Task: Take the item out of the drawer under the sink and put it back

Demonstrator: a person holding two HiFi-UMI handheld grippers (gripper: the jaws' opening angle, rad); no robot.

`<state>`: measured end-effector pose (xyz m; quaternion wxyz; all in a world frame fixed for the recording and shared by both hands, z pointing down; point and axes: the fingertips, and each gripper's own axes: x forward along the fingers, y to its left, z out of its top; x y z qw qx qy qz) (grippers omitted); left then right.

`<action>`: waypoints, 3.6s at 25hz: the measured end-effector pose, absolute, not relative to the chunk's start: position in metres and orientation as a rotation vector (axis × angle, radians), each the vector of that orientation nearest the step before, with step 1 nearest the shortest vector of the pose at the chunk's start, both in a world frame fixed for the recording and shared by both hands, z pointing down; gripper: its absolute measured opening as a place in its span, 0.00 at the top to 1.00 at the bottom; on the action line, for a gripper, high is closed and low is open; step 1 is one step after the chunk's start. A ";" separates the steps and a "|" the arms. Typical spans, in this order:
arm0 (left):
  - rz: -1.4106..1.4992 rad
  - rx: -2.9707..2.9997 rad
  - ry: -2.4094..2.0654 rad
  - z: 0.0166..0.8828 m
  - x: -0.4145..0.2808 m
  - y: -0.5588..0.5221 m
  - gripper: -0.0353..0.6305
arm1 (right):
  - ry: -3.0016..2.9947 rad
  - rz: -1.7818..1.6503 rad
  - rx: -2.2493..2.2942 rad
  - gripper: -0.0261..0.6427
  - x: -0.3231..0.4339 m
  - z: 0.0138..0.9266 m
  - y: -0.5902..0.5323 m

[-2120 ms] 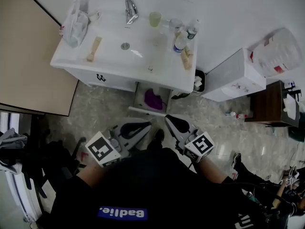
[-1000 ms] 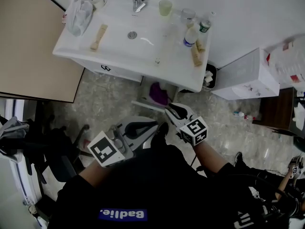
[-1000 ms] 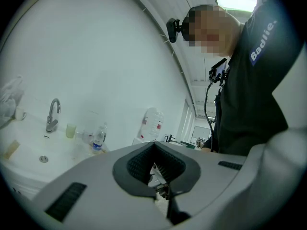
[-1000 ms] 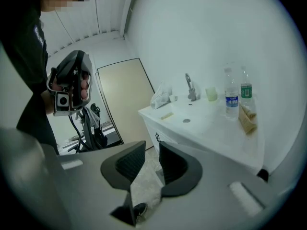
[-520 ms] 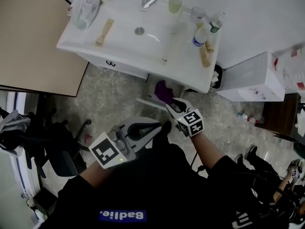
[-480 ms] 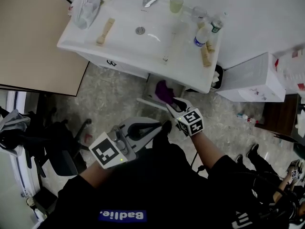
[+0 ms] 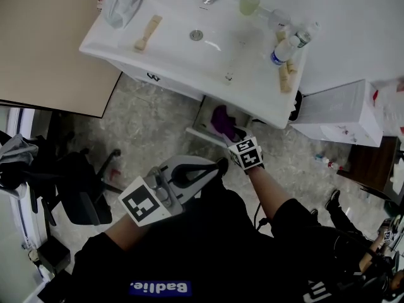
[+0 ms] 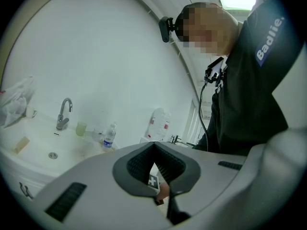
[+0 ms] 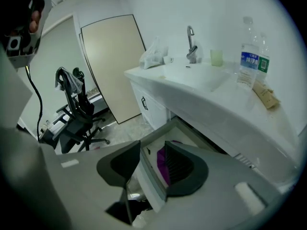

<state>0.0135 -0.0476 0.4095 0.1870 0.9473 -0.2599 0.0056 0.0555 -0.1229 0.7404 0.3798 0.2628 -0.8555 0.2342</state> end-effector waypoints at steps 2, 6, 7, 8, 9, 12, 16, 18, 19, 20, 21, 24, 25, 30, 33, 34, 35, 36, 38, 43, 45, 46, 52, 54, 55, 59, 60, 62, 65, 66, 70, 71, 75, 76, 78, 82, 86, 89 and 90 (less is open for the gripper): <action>0.019 2.658 -0.739 0.413 0.010 -0.049 0.95 | -2.142 0.588 0.656 0.76 0.054 0.758 -0.126; 0.023 2.644 -0.747 0.421 0.005 -0.050 0.95 | -2.083 0.580 0.619 0.74 0.051 0.791 -0.133; 0.025 2.640 -0.749 0.423 0.004 -0.051 0.95 | -2.068 0.582 0.610 0.73 0.050 0.797 -0.134; 0.026 2.636 -0.751 0.425 0.003 -0.052 0.95 | -2.051 0.586 0.603 0.73 0.049 0.803 -0.135; 0.027 2.635 -0.752 0.426 0.001 -0.052 0.95 | -2.036 0.588 0.595 0.73 0.048 0.808 -0.136; 0.035 2.637 -0.752 0.431 -0.002 -0.055 0.95 | -2.003 0.570 0.573 0.72 0.046 0.826 -0.141; 0.055 2.649 -0.748 0.438 -0.003 -0.058 0.95 | -1.961 0.531 0.541 0.72 0.045 0.851 -0.148; 0.067 2.670 -0.743 0.441 -0.002 -0.060 0.95 | -1.937 0.516 0.526 0.72 0.045 0.866 -0.150; 0.074 2.679 -0.739 0.443 -0.002 -0.061 0.95 | -1.920 0.508 0.519 0.72 0.046 0.874 -0.150; 0.081 2.685 -0.736 0.445 -0.001 -0.062 0.95 | -1.900 0.500 0.514 0.71 0.048 0.883 -0.150; 0.087 2.688 -0.734 0.448 -0.001 -0.063 0.95 | -1.878 0.494 0.509 0.70 0.051 0.891 -0.150; 0.099 2.674 -0.735 0.455 -0.004 -0.063 0.95 | -1.831 0.494 0.498 0.69 0.055 0.911 -0.150; 0.097 2.659 -0.741 0.457 -0.005 -0.063 0.95 | -1.824 0.497 0.497 0.69 0.056 0.915 -0.150; 0.097 2.638 -0.757 0.462 -0.009 -0.069 0.95 | -1.806 0.493 0.504 0.69 0.057 0.931 -0.161; 0.112 2.634 -0.762 0.464 -0.010 -0.069 0.95 | -1.792 0.497 0.504 0.69 0.057 0.940 -0.164; 0.117 2.629 -0.767 0.465 -0.011 -0.068 0.95 | -1.787 0.497 0.502 0.69 0.057 0.943 -0.165; 0.121 2.622 -0.772 0.466 -0.012 -0.068 0.95 | -1.782 0.496 0.499 0.69 0.056 0.946 -0.166; 0.125 2.615 -0.777 0.468 -0.013 -0.067 0.95 | -1.775 0.494 0.494 0.69 0.056 0.950 -0.166; 0.134 2.606 -0.783 0.470 -0.013 -0.063 0.95 | -1.757 0.490 0.480 0.69 0.057 0.957 -0.165; 0.157 2.599 -0.788 0.477 -0.014 -0.054 0.95 | -1.718 0.414 0.422 0.70 0.057 0.967 -0.160; 0.156 2.599 -0.789 0.478 -0.014 -0.051 0.95 | -1.725 0.396 0.417 0.75 0.056 0.967 -0.158; 0.156 2.601 -0.787 0.478 -0.014 -0.049 0.95 | -1.730 0.395 0.417 0.78 0.055 0.966 -0.156; 0.154 2.613 -0.776 0.473 -0.011 -0.040 0.95 | -1.787 0.416 0.466 0.82 0.053 0.943 -0.155; 0.147 2.622 -0.764 0.469 -0.009 -0.039 0.95 | -1.813 0.421 0.489 0.82 0.054 0.929 -0.157; 0.140 2.625 -0.758 0.467 -0.008 -0.037 0.95 | -1.825 0.425 0.499 0.82 0.054 0.921 -0.157; 0.105 2.631 -0.741 0.454 -0.002 -0.034 0.95 | -1.853 0.443 0.536 0.82 0.063 0.897 -0.154; 0.096 2.631 -0.738 0.450 -0.001 -0.034 0.95 | -1.860 0.442 0.547 0.82 0.065 0.891 -0.153; 0.075 2.628 -0.734 0.444 0.000 -0.032 0.95 | -1.877 0.440 0.571 0.82 0.069 0.875 -0.153; 0.050 2.614 -0.736 0.437 -0.003 -0.027 0.95 | -1.911 0.443 0.607 0.82 0.069 0.849 -0.147; 0.044 2.609 -0.737 0.435 -0.005 -0.026 0.95 | -1.925 0.443 0.624 0.82 0.068 0.839 -0.145; 0.024 2.613 -0.724 0.423 -0.011 -0.019 0.95 | -1.986 0.450 0.689 0.82 0.065 0.800 -0.133; 0.023 2.620 -0.720 0.420 -0.013 -0.017 0.95 | -1.999 0.452 0.702 0.83 0.064 0.792 -0.129; 0.033 2.642 -0.722 0.409 -0.023 -0.013 0.95 | -2.038 0.463 0.740 0.83 0.058 0.759 -0.115; 0.031 2.647 -0.723 0.406 -0.026 -0.013 0.95 | -2.051 0.469 0.749 0.83 0.057 0.751 -0.111; 0.023 2.660 -0.724 0.400 -0.029 -0.011 0.95 | -2.078 0.480 0.773 0.83 0.054 0.732 -0.105; 0.028 2.691 -0.711 0.394 -0.031 -0.004 0.95 | -2.140 0.481 0.823 0.83 0.048 0.691 -0.096; 0.012 2.714 -0.695 0.388 -0.035 0.000 0.95 | -2.204 0.473 0.857 0.83 0.039 0.652 -0.087; 0.012 2.728 -0.687 0.384 -0.036 0.002 0.95 | -2.251 0.473 0.879 0.83 0.033 0.624 -0.080; 0.013 2.730 -0.686 0.383 -0.036 0.003 0.95 | -2.267 0.473 0.884 0.83 0.031 0.614 -0.077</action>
